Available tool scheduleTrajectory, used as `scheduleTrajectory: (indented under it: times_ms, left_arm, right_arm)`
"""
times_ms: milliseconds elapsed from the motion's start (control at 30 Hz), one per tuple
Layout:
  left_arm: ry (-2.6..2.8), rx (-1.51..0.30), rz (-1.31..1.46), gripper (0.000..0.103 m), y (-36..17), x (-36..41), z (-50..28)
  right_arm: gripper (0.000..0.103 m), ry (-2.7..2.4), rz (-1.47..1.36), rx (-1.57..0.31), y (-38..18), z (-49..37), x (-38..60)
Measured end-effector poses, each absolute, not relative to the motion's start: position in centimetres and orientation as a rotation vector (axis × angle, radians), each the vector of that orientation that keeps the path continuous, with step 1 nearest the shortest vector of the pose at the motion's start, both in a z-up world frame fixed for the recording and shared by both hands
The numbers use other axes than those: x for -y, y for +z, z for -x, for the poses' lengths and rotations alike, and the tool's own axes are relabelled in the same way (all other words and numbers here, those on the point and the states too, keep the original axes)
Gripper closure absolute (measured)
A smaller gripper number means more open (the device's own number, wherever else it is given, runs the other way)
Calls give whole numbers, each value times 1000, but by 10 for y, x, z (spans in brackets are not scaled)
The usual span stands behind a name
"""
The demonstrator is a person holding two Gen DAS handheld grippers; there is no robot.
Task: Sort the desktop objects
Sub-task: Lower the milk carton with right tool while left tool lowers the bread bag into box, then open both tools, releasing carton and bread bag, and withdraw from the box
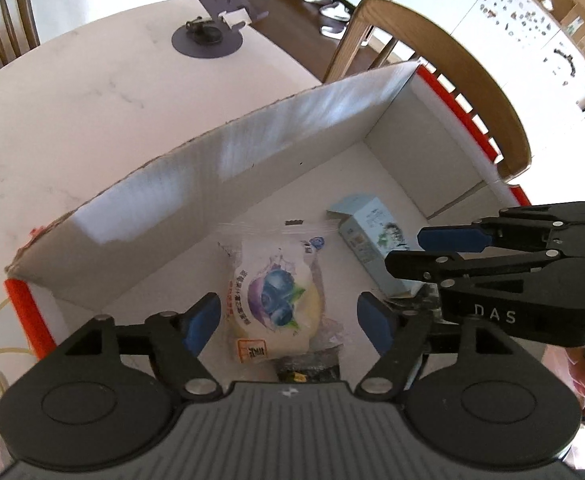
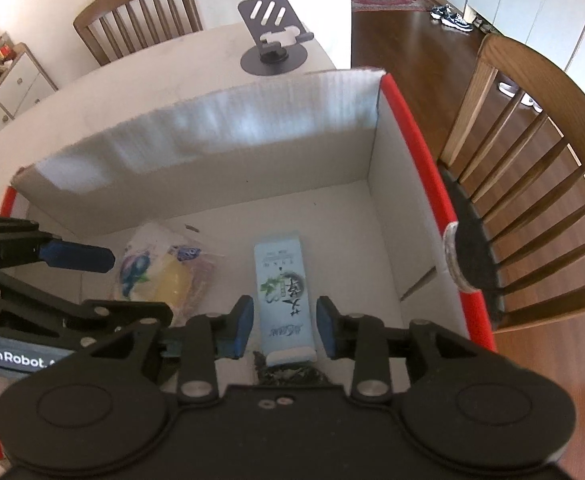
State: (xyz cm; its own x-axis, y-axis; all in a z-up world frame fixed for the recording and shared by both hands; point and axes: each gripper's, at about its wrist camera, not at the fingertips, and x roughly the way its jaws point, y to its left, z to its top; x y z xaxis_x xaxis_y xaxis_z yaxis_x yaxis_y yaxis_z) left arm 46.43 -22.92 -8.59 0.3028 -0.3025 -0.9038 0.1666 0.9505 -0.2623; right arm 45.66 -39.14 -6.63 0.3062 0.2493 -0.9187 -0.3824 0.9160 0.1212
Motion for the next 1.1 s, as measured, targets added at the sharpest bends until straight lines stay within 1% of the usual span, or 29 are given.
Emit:
scheduleTrajectory:
  times_ms: [133, 700, 733, 767, 800, 933, 967, 1033, 1100]
  left_arm:
    - [-323, -1203, 143, 28, -77, 230, -457]
    - [-323, -1046, 189, 27, -24, 223, -388]
    - [-322, -1041, 194, 25, -22, 222, -384]
    - [-320, -1036, 197, 19, -20, 221, -381]
    - [-316, -1030, 197, 18, -19, 219, -376]
    - [-317, -1019, 208, 18, -14, 212, -361]
    - [-313, -1015, 212, 18, -13, 209, -357]
    - [-310, -1011, 218, 18, -10, 204, -351]
    - [-307, -1007, 228, 15, -8, 198, -345]
  right_arm:
    - [64, 432, 130, -1174, -58, -452, 393]
    - [59, 495, 113, -1111, -23, -412, 396]
    - [58, 499, 111, -1105, -21, -409, 395]
    - [57, 503, 109, -1102, -19, -408, 394]
    - [55, 505, 108, -1098, -18, -405, 393]
    - [54, 513, 108, -1081, -13, -394, 389]
    - [52, 516, 108, -1076, -12, -392, 388]
    - [34, 518, 108, -1062, -8, -386, 386]
    - [31, 517, 104, -1039, -4, -380, 385]
